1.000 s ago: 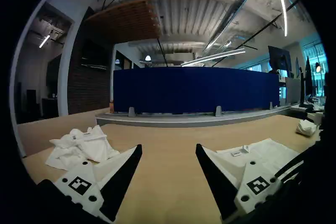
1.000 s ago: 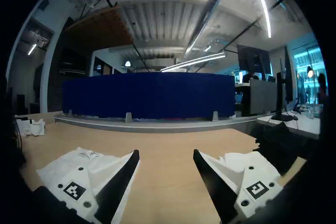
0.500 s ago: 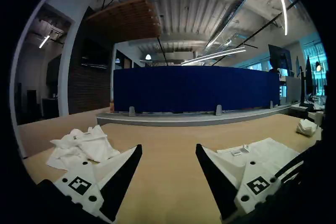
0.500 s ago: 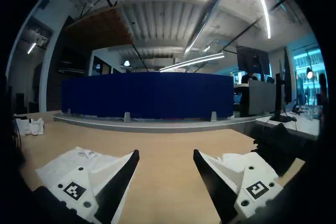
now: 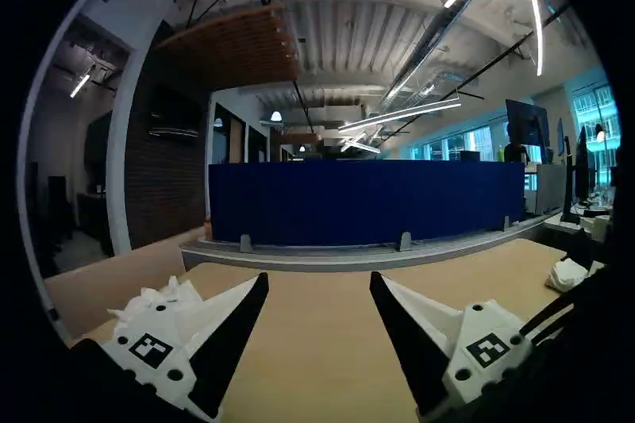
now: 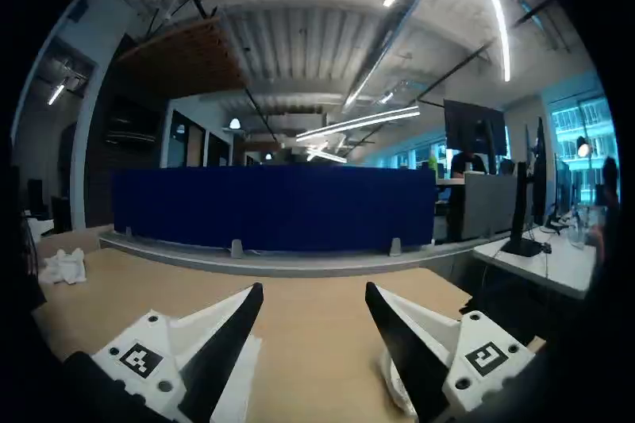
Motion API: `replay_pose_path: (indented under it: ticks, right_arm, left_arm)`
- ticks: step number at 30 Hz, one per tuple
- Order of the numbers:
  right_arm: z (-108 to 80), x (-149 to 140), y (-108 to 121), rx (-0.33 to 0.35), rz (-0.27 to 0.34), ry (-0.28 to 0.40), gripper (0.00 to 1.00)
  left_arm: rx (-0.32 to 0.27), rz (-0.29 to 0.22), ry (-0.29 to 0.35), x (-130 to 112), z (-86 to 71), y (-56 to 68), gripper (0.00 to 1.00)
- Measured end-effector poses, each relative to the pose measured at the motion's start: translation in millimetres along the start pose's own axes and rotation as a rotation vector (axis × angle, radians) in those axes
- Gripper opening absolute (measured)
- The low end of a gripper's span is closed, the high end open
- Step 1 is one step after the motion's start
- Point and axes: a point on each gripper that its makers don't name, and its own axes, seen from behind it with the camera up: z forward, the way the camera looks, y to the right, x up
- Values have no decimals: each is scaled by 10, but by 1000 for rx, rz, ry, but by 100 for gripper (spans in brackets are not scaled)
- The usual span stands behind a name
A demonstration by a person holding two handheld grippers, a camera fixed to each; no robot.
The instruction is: Fold towel
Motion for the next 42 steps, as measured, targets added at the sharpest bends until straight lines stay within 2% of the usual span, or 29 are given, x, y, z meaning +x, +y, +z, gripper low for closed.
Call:
replay_pose_path:
  ticks: [5, 10, 15, 21, 24, 29, 36, 39, 42]
  right_arm:
    - [-29, 419, 16, -11, -12, 3, 100]
    - [-76, 681, 50, -23, 2, -9, 100]
    - [-109, 820, 49, -20, 7, -18, 100]
    - [-92, 900, 27, -2, -8, -37, 100]
    - [-70, 932, -29, 30, -31, -51, 100]
    - [-69, 914, -243, 135, -89, -103, 100]
    - [-182, 703, -648, 336, -178, -240, 100]
    - [-236, 609, -777, 408, -195, -296, 100]
    - [-254, 554, -840, 447, -197, -326, 100]
  left_arm:
    - [-6, -6, -29, 313, -47, 63, 95]
    - [11, -27, -73, 380, -35, 36, 95]
    - [13, -35, -87, 478, -53, 47, 95]
    - [-19, -21, -106, 560, -53, 66, 95]
    - [-67, -6, -124, 591, -43, 151, 94]
    - [-194, 30, -175, 640, -24, 405, 95]
    - [-400, 122, -253, 612, -62, 819, 95]
    - [-466, 150, -276, 587, -93, 966, 95]
    - [-515, 167, -298, 526, -120, 1082, 95]
